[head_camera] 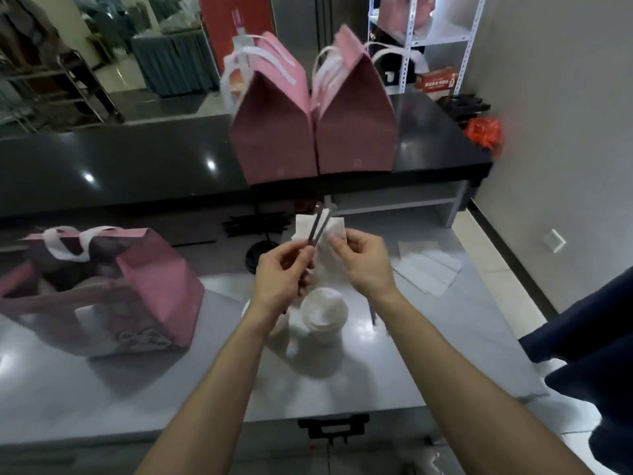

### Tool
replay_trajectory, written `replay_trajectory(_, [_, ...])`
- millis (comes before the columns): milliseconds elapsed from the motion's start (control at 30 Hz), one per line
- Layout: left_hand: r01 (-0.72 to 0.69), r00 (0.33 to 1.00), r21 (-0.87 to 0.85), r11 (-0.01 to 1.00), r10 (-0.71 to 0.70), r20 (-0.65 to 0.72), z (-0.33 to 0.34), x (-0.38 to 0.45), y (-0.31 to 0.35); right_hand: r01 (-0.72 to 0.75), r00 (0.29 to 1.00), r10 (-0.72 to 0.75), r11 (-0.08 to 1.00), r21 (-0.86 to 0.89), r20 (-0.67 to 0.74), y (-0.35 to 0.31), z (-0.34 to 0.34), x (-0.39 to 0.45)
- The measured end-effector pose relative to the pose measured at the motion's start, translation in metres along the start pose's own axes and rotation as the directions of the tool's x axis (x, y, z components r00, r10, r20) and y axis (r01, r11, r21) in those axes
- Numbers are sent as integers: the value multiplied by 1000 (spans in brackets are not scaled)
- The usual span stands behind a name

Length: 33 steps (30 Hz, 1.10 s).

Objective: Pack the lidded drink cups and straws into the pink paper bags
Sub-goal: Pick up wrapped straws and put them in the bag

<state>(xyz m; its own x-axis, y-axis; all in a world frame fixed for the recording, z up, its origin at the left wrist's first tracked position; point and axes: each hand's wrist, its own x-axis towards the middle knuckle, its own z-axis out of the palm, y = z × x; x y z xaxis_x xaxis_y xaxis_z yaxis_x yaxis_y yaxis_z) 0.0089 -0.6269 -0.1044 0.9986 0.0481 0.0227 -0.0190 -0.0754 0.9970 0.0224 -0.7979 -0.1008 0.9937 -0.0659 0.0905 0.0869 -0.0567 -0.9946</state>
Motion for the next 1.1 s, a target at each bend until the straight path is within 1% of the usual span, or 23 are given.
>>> replay_trajectory(67, [-53,998,25,998,54,-34,-37,-2,-2,12,1000,-12,1000,-4,9,-6,35,-8])
replay_trajectory(167, [-119,993,65,991,119,3,-79,-5,-9,8,1000,-9,999,42,9,-8,76,-22])
replay_trajectory(333, [-116,985,103,988,101,143,-109,-10,-11,-34,996,38,998,47,-76,-8,104,-41])
replay_trajectory(500, [-119,984,122,985,100,148,-127,-13,-7,-47,996,49,998,35,-75,-15,115,-41])
replay_trajectory(633, [-210,977,304,929,184,110,-159,-22,8,13,998,-11,999,30,-63,-26,138,-35])
replay_trajectory(733, [-253,967,402,880,240,84,-206,-30,28,84,996,-81,993,78,-38,-41,154,-27])
replay_trajectory(800, [-259,960,428,866,279,17,-244,-35,40,131,991,-128,985,110,-32,-52,166,-22])
replay_trajectory(867, [-255,950,414,874,307,-63,-282,-43,48,179,984,-176,967,179,-30,-65,181,-19])
replay_trajectory(933, [-232,935,461,857,327,-138,-316,-48,54,225,974,-224,949,220,-31,-82,202,-18])
replay_trajectory(1033, [-195,927,520,832,329,-180,-366,-41,56,269,961,-277,924,272,-9,-109,241,-11])
replay_trajectory(1067, [-200,920,564,801,351,-172,-382,-35,55,283,955,-295,916,285,0,-117,256,-8])
replay_trajectory(1100, [-207,905,641,739,393,-161,-398,-28,54,302,948,-317,910,285,9,-123,271,-4])
